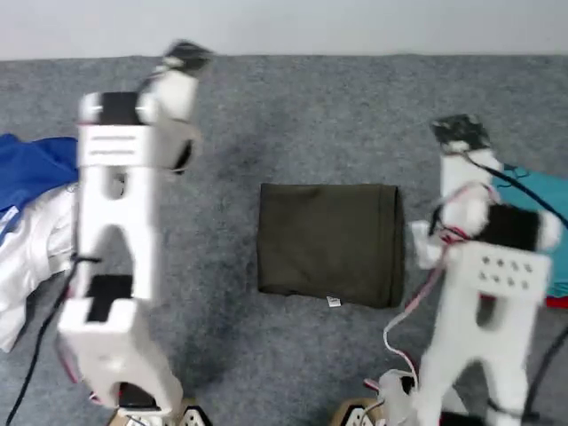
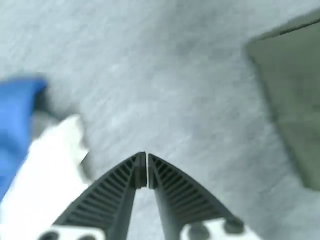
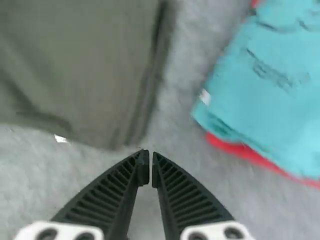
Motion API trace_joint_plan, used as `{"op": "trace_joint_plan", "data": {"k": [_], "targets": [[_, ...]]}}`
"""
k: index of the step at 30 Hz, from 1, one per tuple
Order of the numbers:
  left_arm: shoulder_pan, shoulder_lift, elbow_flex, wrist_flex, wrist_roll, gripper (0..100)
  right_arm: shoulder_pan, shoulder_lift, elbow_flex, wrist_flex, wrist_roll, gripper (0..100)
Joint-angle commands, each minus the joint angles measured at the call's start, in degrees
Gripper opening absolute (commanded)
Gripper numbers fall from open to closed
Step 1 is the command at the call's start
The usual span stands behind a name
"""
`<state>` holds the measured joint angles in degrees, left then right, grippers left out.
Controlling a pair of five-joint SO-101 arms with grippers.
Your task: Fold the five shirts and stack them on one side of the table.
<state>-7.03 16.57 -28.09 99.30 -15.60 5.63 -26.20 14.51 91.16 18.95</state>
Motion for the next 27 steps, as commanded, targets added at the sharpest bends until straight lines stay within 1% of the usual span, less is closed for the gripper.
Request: {"op": "trace_joint_plan", "data": {"k": [1, 4, 6, 9, 13, 23, 27], "targets": [[-7.74, -8.44, 2.77, 1.14, -2.99, 1, -4.79, 7.08, -0.35, -7.52, -3.52, 6.5], [-12.48, -11.34, 3.82, 1.14, -5.10, 1, -7.25, 12.35, -0.44, -13.14, -6.86, 17.8], [-14.68, -12.31, 3.91, 1.14, -6.24, 1, -7.87, 15.34, -0.44, -17.19, -8.70, 20.3], [-16.97, -12.48, 4.00, 1.14, -7.74, 1, -7.78, 19.21, -0.44, -22.55, -9.23, 18.8], [-18.99, -12.31, 4.09, 1.14, -7.82, 1, -7.60, 23.52, -0.44, -27.74, -9.14, 18.4], [-18.99, -12.22, 4.18, 1.14, -7.82, 1, -8.04, 32.84, -0.44, -36.88, -9.14, 17.7], [-18.99, -12.22, 4.18, 1.14, -7.82, 1, -8.92, 36.09, -2.73, -37.41, -9.14, 7.8]]}}
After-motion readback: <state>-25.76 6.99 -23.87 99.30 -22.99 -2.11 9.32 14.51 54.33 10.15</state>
